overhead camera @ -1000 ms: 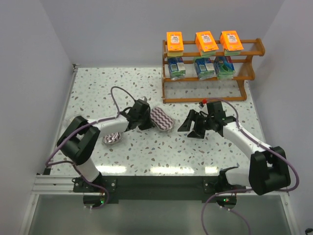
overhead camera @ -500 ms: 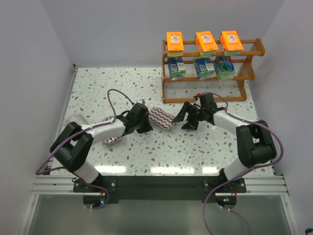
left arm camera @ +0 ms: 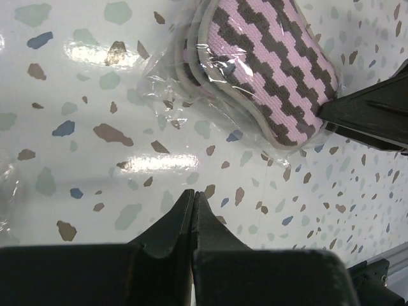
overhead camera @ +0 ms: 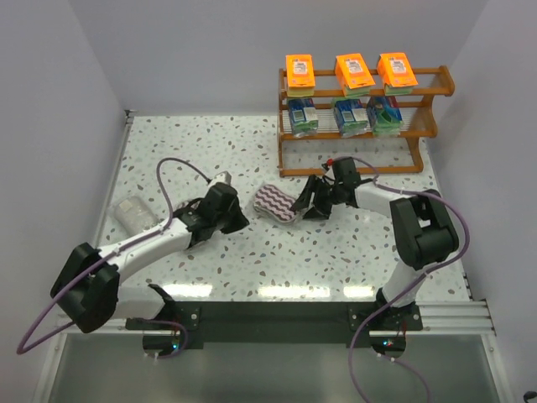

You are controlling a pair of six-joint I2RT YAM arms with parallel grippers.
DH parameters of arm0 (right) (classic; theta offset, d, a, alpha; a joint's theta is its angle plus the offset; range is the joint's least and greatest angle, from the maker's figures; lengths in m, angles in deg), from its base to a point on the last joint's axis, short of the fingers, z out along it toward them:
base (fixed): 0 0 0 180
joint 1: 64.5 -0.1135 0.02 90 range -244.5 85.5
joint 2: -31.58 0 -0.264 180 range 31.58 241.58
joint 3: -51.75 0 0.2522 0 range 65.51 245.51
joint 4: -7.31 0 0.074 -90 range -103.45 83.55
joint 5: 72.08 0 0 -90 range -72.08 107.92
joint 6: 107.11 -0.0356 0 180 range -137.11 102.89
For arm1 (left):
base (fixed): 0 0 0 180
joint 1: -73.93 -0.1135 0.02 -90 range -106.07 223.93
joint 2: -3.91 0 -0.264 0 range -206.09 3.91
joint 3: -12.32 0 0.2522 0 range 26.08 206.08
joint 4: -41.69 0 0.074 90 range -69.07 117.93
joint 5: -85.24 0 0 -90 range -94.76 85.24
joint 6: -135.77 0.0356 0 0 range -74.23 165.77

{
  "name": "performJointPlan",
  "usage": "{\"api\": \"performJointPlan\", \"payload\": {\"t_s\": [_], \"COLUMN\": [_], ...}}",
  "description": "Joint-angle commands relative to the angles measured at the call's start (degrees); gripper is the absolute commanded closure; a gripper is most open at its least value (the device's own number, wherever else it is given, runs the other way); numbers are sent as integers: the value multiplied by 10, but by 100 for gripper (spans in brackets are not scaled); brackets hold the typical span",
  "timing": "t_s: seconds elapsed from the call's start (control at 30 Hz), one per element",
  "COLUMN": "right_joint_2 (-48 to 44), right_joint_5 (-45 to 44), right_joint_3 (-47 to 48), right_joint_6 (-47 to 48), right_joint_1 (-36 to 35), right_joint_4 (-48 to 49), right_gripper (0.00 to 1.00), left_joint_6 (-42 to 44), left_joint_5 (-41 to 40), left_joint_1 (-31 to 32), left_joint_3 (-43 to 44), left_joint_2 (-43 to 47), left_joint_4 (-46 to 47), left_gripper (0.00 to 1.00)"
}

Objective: Place and organize the cleaning sponges onto the shelf

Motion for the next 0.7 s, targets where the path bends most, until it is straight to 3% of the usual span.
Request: {"api": "performJointPlan", "payload": {"t_s": [0.0,0.4,0.5,0.67], "right_joint_2": [8,-29,-66,-142], "right_joint_5": [22,51,58,87], "right_joint_3": [1,-57,-93,-163], "right_joint_6": [-7,-58,-74,-102], "right_joint_1": [-8,0,20,119], "right_joint_4": [42,89,110,144], "right_gripper": [39,98,100,100], "left_joint_6": [-16,-31,-30,-29], "left_joint_5": [-33,-81,-107,-138], "left_joint_1": [0,-1,-1,-2], "left_joint_3": [-16,-35,-24,-20], "left_joint_2": [48,185,223,270], "left_joint_4": [-36,-147,-187,-235], "left_gripper": [100,100,100,100]}}
